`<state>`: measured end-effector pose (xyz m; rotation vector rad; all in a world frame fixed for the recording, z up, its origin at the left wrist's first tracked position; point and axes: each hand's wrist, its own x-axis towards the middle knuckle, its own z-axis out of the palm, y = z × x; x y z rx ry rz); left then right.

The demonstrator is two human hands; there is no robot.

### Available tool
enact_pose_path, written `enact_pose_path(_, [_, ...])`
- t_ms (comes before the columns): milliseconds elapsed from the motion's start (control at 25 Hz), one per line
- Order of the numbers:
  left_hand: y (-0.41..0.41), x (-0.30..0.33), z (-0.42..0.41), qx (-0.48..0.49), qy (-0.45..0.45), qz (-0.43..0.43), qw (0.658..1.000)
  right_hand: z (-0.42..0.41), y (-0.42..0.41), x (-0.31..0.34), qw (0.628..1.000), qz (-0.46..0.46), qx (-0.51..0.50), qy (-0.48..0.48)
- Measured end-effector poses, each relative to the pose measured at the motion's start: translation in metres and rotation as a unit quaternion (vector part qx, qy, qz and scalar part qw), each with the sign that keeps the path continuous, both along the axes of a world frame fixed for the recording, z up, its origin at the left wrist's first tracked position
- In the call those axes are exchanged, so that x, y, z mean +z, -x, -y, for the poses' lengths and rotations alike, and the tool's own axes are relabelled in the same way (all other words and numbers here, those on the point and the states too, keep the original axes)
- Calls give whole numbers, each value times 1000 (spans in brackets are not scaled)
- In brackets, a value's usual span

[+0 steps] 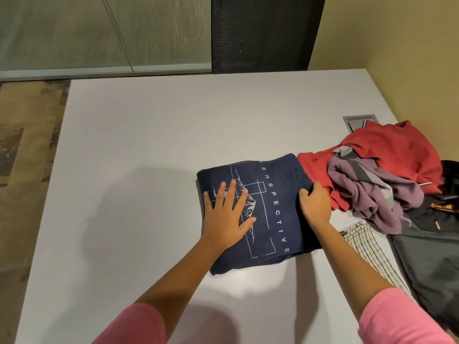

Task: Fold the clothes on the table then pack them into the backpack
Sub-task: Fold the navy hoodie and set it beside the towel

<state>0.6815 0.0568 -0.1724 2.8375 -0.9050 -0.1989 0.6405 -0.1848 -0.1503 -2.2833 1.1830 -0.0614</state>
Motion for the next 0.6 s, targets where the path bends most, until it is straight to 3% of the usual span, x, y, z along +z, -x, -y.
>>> enact_pose_path(80, [-3, -4, 6, 12, -22, -12, 1000, -3, 1, -8, 997, -44, 28, 65])
enact_pose_path(200, [-7, -8, 12, 7, -55, -15, 998, -26, 5, -10, 967, -28, 104, 230])
enact_pose_path(320, [-5, -10, 12, 11, -51, 0, 999, -63, 13, -22, 963, -50, 162, 209])
enact_pose_path(600, [-4, -11, 0, 1, -2, 7, 1000, -84, 15, -43, 970, -118, 150, 152])
